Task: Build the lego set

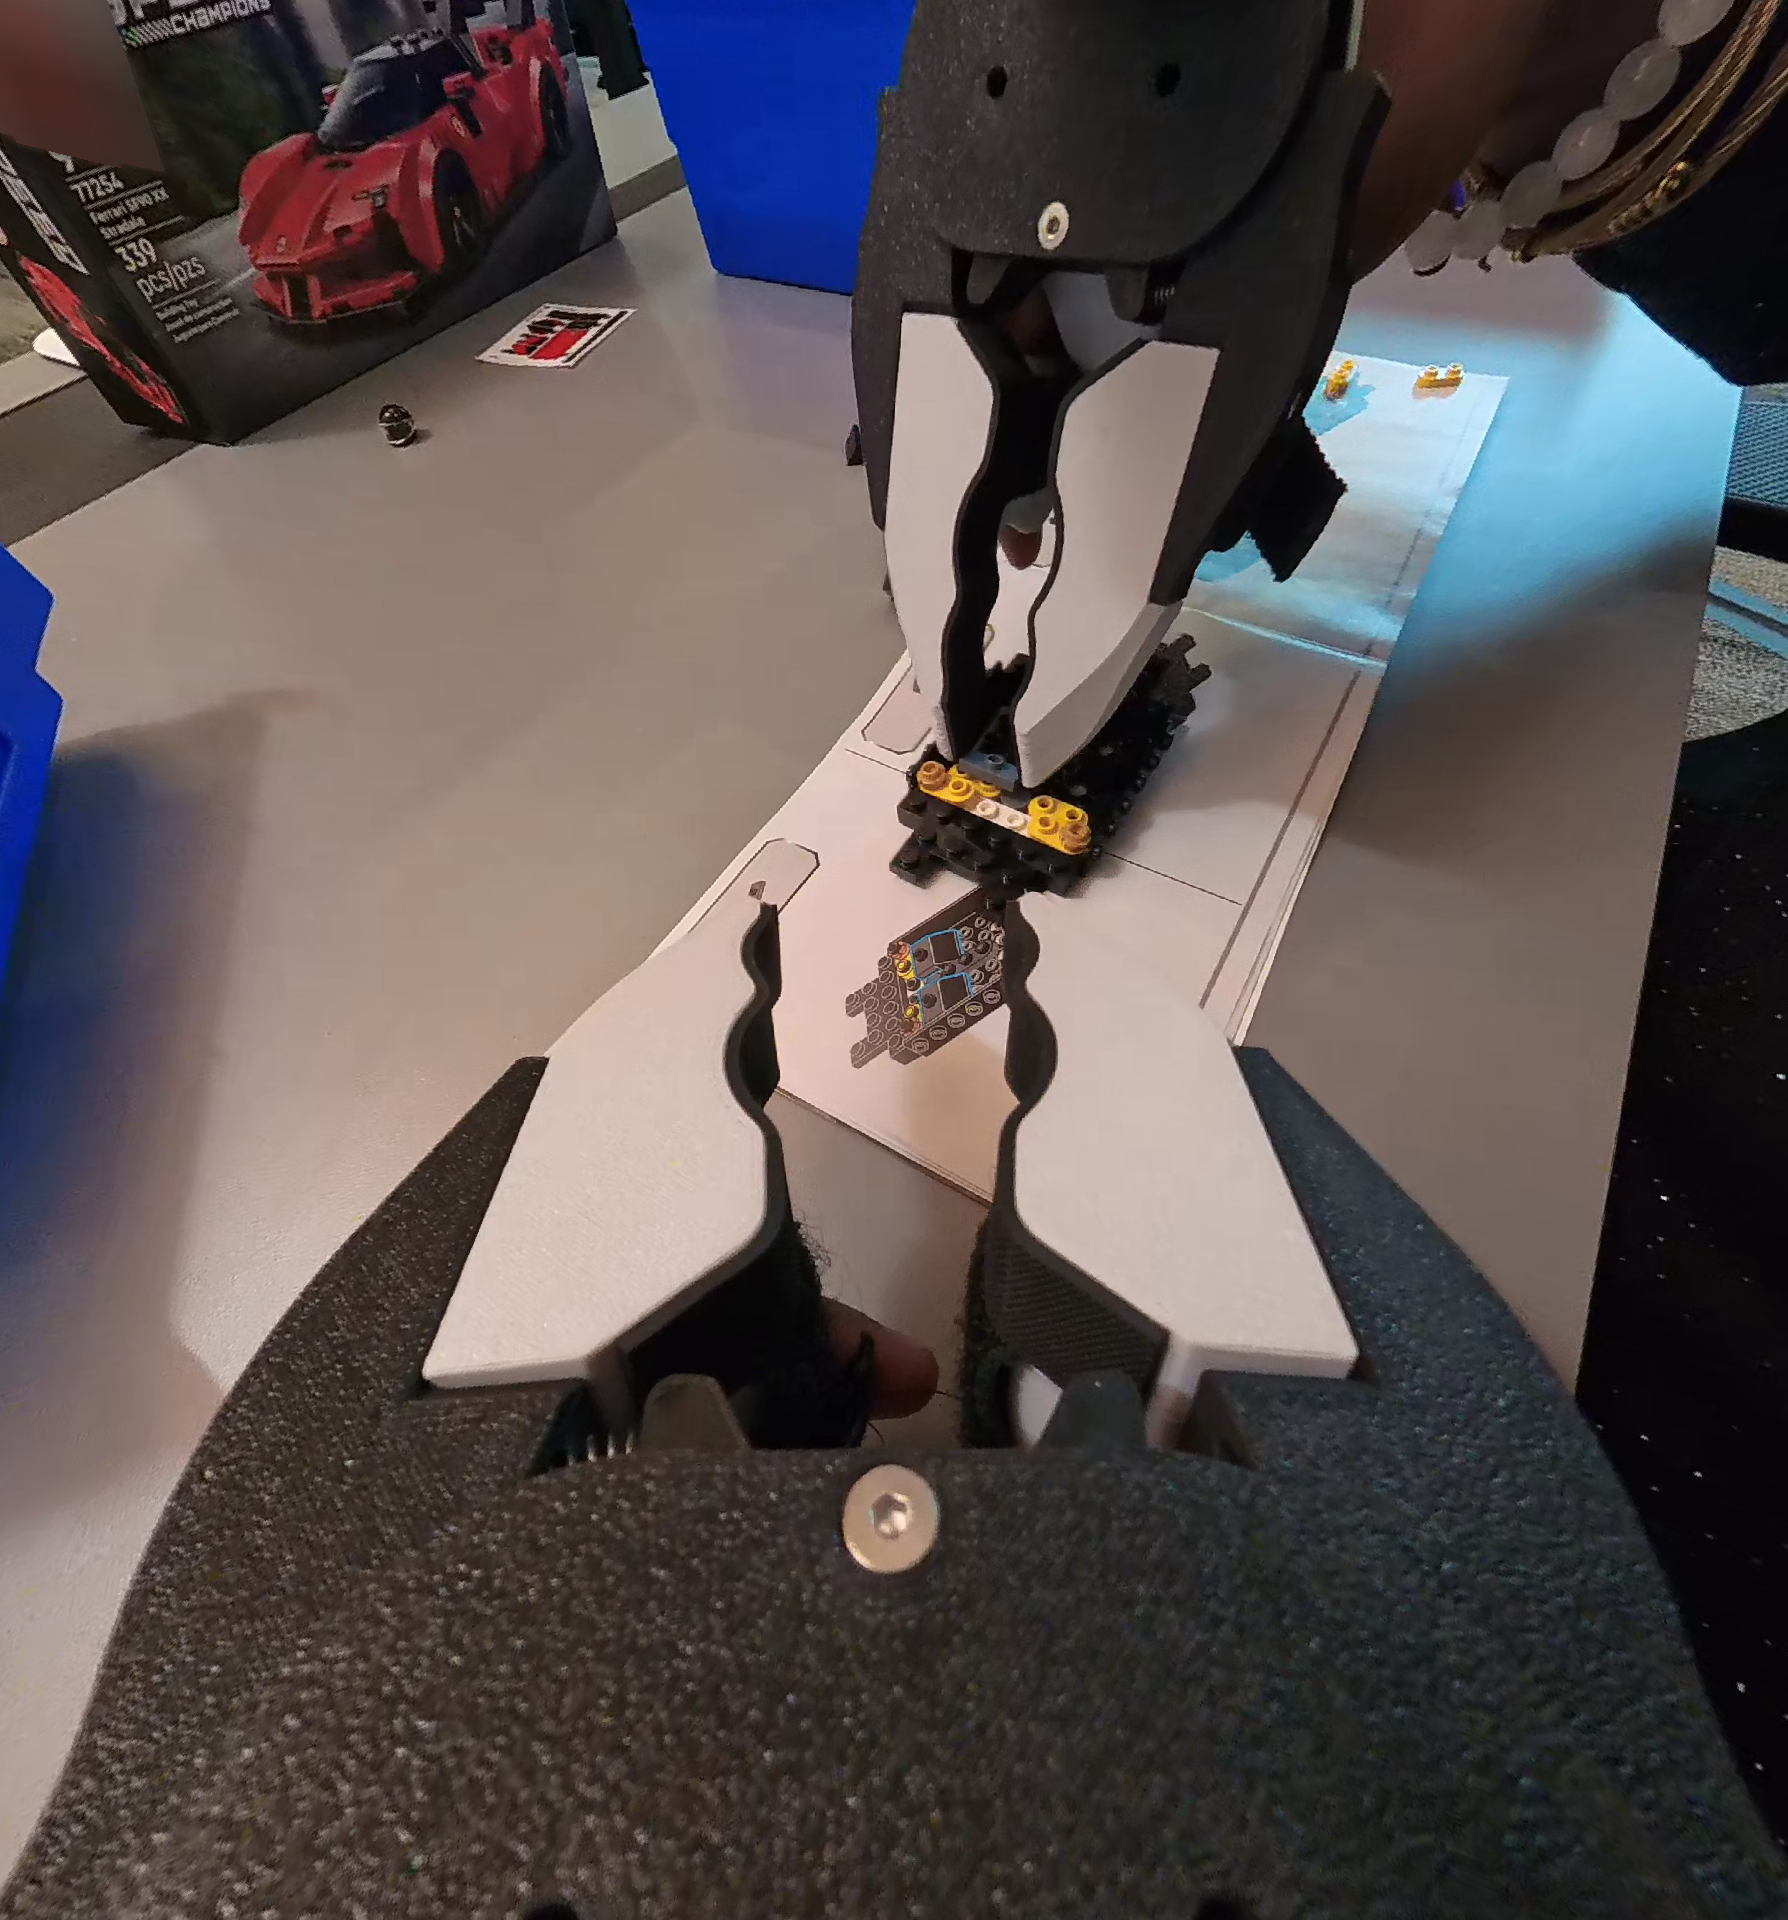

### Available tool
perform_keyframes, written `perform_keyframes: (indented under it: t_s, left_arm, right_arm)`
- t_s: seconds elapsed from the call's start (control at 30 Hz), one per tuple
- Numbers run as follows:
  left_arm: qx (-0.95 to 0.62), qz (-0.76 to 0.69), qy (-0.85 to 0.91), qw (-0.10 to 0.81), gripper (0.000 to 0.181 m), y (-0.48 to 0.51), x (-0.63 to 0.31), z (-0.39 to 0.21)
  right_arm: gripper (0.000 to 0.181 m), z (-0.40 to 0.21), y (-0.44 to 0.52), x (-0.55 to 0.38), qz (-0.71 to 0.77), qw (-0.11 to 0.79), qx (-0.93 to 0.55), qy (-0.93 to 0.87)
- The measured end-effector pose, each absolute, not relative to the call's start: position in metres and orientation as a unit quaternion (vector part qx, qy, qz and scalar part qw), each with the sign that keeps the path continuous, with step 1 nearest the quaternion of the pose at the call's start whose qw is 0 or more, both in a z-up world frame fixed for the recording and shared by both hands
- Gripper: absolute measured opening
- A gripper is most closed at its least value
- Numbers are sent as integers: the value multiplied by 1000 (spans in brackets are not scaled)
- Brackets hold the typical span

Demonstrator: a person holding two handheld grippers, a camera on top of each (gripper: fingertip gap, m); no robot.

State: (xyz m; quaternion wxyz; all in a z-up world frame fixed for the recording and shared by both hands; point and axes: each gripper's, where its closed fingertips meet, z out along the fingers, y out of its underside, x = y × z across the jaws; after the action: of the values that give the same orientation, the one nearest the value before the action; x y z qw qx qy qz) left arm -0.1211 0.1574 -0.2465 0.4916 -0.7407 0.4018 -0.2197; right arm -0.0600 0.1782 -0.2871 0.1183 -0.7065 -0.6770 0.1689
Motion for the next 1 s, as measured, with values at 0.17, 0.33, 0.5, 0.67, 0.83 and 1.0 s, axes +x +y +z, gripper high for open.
perform_keyframes:
  t_s: [0.17, 0.33, 0.5, 0.67, 0.83, 1.0]
  left_arm:
    - [-741, -217, 405, 489, 41, 157, -121, -248]
    - [-741, -215, 409, 487, 41, 156, -120, -249]
    - [-741, -215, 409, 487, 41, 156, -120, -249]
    - [-741, -216, 408, 487, 41, 156, -120, -249]
    - [-742, -211, 415, 482, 41, 155, -119, -251]
    - [-742, -205, 428, 473, 39, 153, -117, -255]
  right_arm:
    - [16, -286, 180, -61, 163, 120, -709, -675]
    - [16, -286, 181, -61, 161, 119, -712, -673]
    - [19, -286, 181, -61, 158, 119, -714, -672]
    - [19, -286, 182, -61, 157, 127, -716, -668]
    - [18, -284, 183, -62, 153, 139, -721, -661]
    - [19, -283, 185, -64, 146, 157, -722, -657]
